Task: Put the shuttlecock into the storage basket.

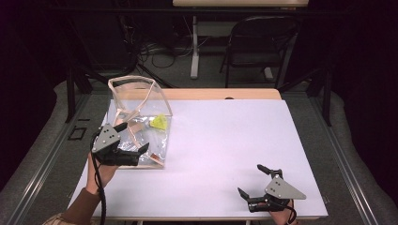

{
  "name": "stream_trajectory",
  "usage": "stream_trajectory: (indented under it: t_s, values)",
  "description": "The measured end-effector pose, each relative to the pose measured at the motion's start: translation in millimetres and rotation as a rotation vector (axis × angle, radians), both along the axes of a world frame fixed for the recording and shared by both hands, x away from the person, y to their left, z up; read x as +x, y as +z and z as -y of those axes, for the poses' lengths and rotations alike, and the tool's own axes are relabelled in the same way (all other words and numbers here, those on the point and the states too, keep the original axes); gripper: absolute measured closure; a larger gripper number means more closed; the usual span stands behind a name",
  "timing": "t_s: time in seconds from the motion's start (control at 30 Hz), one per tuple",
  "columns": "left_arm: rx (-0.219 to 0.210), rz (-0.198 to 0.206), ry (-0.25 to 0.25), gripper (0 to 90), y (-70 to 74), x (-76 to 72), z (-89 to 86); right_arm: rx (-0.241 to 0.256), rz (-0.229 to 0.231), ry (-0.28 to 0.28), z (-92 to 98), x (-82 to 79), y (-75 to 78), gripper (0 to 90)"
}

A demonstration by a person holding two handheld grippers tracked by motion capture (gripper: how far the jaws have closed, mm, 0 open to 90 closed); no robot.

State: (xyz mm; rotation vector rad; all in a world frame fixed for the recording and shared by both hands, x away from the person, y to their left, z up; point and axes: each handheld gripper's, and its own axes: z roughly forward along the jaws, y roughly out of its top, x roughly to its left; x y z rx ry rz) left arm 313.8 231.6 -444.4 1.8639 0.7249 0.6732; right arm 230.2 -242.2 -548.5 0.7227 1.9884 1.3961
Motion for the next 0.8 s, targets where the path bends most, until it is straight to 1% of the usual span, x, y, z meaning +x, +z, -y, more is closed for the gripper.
stream_trajectory:
  t_s: [0.13, 0.23, 0.4, 0.43, 0.47, 0.57, 0.67, 0.7, 0.8]
  values:
    - [0.0, -0.001, -0.007, 0.2, -3.7, -5.5, 0.1, 0.002, 0.0, 0.001, 0.0, -0.3, 0.2, 0.8]
    - [-0.013, -0.003, -0.011, 0.2, -6.3, -9.4, -1.8, 0.003, -0.001, 0.002, 0.1, 0.0, 0.0, 0.8]
    - [-0.018, -0.002, -0.02, 0.2, -11.6, -15.8, -3.8, 0.002, -0.001, 0.002, 0.1, 0.3, 0.0, 0.8]
    - [-0.014, 0.0, -0.025, 0.2, -12.2, -16.7, -4.9, 0.002, -0.001, 0.002, 0.0, 0.3, 0.0, 0.8]
    - [-0.022, -0.002, -0.022, 0.2, -13.3, -18.1, -5.0, 0.002, 0.0, 0.002, -0.1, 0.4, 0.0, 0.8]
    - [-0.025, -0.002, -0.025, 0.2, -16.3, -20.9, -6.9, -0.001, -0.003, 0.003, -0.1, 0.5, -0.1, 0.8]
    - [-0.038, -0.009, -0.031, 0.2, -21.1, -24.0, -7.5, 0.002, -0.002, 0.001, 0.0, 0.7, -0.2, 0.8]
    - [-0.033, -0.009, -0.033, 0.2, -22.9, -25.2, -7.4, 0.002, -0.002, 0.001, 0.0, 0.8, -0.2, 0.8]
    - [-0.039, -0.012, -0.046, 0.2, -29.7, -28.9, -5.4, 0.0, -0.002, 0.001, 0.0, 0.6, -0.1, 0.9]
